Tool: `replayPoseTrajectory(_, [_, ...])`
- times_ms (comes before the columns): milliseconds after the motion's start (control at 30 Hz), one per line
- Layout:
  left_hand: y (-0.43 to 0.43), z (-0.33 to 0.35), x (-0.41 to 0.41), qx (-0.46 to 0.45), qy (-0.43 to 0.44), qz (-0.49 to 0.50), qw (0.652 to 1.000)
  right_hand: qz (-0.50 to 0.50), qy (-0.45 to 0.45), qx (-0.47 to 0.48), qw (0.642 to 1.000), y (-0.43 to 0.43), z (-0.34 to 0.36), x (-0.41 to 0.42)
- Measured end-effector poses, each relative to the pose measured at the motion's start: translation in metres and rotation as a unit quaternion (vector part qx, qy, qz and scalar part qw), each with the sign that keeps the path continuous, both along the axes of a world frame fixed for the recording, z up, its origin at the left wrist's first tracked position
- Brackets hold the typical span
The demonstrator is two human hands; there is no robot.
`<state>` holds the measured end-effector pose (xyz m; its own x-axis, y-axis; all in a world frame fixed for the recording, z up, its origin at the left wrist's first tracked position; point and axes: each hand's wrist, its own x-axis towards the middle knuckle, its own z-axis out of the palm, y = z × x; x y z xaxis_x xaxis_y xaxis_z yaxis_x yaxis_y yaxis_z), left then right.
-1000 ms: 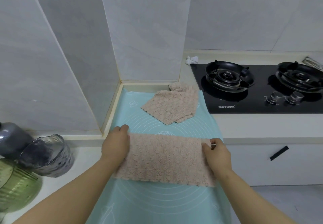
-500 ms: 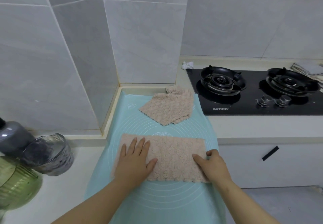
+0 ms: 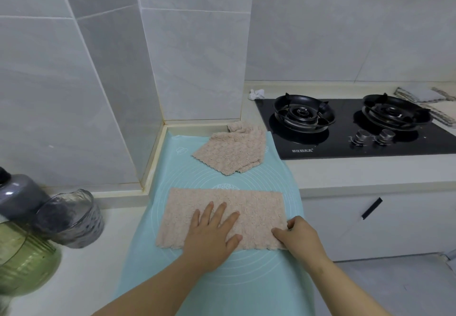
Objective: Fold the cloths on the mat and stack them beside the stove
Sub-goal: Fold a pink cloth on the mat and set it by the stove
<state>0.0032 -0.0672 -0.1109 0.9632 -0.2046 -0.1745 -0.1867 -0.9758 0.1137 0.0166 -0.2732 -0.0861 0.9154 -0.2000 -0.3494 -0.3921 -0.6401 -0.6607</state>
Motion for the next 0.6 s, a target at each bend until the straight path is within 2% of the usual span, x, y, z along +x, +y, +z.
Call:
replayPoseTrajectory(233, [-0.001, 0.008, -0.001, 0.01, 0.025, -0.003, 1.0, -0.014, 0.02, 0.037, 0.999, 0.005, 0.003, -0.001])
replayPoseTrajectory(467, [-0.001, 0.024, 0.006, -0.01, 0.065, 0.011, 0.998, -0.021, -0.02, 0.113, 0.993, 0.005, 0.014, 0.003])
replayPoseTrajectory(533, [-0.009, 0.038, 0.009, -0.055, 0.021, 0.035, 0.998, -0.027, -0.033, 0.182, 0.982, 0.009, 0.019, 0.003])
replayPoseTrajectory(567, [-0.016, 0.044, 0.012, -0.125, 0.008, 0.06, 0.99, -0.031, -0.039, 0.225, 0.973, 0.01, 0.022, 0.002])
replayPoseTrajectory(600, [-0.023, 0.05, 0.014, -0.236, 0.018, 0.104, 0.966, -0.035, -0.041, 0.273, 0.961, 0.011, 0.024, 0.001])
